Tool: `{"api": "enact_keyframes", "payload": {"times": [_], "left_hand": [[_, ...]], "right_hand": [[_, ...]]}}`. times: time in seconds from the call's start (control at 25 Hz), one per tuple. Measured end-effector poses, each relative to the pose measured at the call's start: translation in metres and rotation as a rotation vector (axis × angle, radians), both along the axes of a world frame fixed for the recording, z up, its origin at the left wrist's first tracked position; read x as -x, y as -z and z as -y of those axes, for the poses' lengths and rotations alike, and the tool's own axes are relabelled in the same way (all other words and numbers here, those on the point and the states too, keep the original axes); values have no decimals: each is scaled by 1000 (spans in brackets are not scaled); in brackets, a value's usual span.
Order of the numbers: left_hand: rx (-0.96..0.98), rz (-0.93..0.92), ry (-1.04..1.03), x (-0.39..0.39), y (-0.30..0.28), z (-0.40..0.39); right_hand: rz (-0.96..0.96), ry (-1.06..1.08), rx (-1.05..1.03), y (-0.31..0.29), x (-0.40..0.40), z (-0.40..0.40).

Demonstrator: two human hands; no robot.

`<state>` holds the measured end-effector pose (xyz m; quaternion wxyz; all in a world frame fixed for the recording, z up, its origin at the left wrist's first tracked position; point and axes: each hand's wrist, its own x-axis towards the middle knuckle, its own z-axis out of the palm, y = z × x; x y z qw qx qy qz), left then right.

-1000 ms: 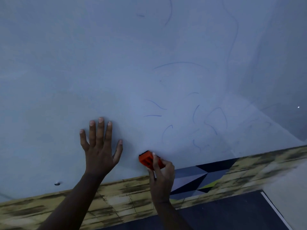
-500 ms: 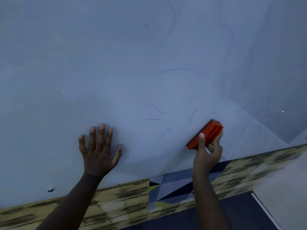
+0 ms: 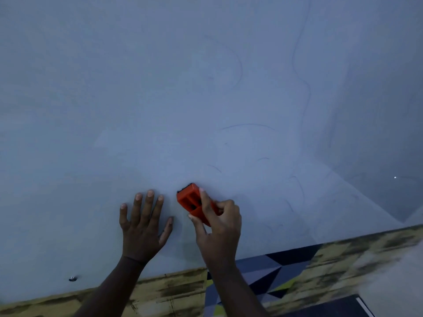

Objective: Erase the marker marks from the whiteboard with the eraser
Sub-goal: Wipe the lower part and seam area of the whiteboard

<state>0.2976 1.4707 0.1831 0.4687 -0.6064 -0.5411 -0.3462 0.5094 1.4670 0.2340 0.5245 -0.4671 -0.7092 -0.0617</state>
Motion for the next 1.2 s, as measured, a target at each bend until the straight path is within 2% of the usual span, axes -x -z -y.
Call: {"api": "enact_keyframes", "payload": {"times": [0.08, 0.16, 0.32, 0.48, 0.56, 0.64, 0.8, 0.88, 0.96, 1.08, 1.12, 1.2], "left_hand": [[14, 18, 17, -3, -4, 7], [13, 36, 28, -3, -10, 14], [-54, 26, 15, 1, -48, 21], [-161, 85, 17, 5, -112, 14], [-194, 93, 23, 9, -141, 7], [-206, 77, 9, 14, -157, 1], [-200, 25, -64, 16, -153, -7], [-196, 14, -69, 17, -149, -9], [-201, 14, -61, 17, -150, -10], [-207, 13, -53, 18, -149, -10], [-202, 10, -52, 18, -148, -10], [-196, 1, -56, 19, -148, -10]], "right_hand": [[38, -8, -29, -3, -6, -4], [-53, -10, -18, -12, -20, -10], [-620, -16, 96, -33, -68, -31], [-1069, 73, 222, -14, -97, -38], [-1192, 96, 295, 2, -94, -34], [-1225, 91, 299, 4, -90, -32], [-1185, 23, 244, -42, -85, -36], [-1074, -48, 190, -72, -69, -32], [-825, -79, 114, -86, -36, -22], [-345, -109, 38, -73, 12, -2], [-243, -100, 26, -66, 20, 2], [-160, -81, 22, -58, 22, 3]]}}
